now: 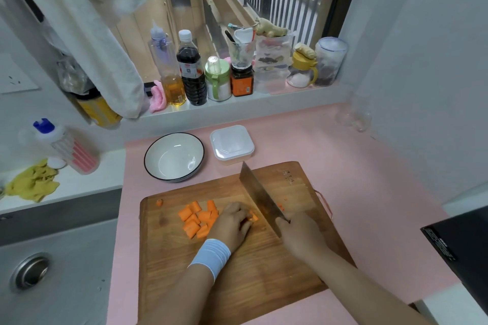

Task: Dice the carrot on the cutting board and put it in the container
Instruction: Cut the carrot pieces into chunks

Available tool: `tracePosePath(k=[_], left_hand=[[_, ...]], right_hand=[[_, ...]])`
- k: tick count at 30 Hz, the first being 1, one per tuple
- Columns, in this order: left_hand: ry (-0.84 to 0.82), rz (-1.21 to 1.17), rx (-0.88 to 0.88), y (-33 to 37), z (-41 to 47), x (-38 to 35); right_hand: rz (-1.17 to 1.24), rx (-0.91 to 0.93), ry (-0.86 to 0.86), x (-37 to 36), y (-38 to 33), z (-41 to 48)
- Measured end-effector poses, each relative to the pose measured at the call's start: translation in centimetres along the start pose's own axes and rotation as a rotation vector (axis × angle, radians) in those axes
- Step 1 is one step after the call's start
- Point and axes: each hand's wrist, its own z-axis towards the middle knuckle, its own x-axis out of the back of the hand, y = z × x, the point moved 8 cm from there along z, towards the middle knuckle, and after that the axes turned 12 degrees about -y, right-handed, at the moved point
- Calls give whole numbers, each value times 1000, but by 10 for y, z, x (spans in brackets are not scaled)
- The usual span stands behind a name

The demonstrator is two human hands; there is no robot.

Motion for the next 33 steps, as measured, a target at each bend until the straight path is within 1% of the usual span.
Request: tracePosePath(k=[4,12,16,25,33], left_hand=[[39,30,-82,4,-4,-2],[73,50,-153,9,-4,-5],[85,77,-207,15,-7,-4],[98,76,-210,15,-7,-4],[108,65,-211,13,-7,-6]], right_hand=[[-114,40,-1,-8,-7,0],[-361,97,70,-13,-16,-11],[-431,121,81,-21,-17,-15],[-427,127,71,-24,-16,-14],[-310,56,-60,-20,-13,4]])
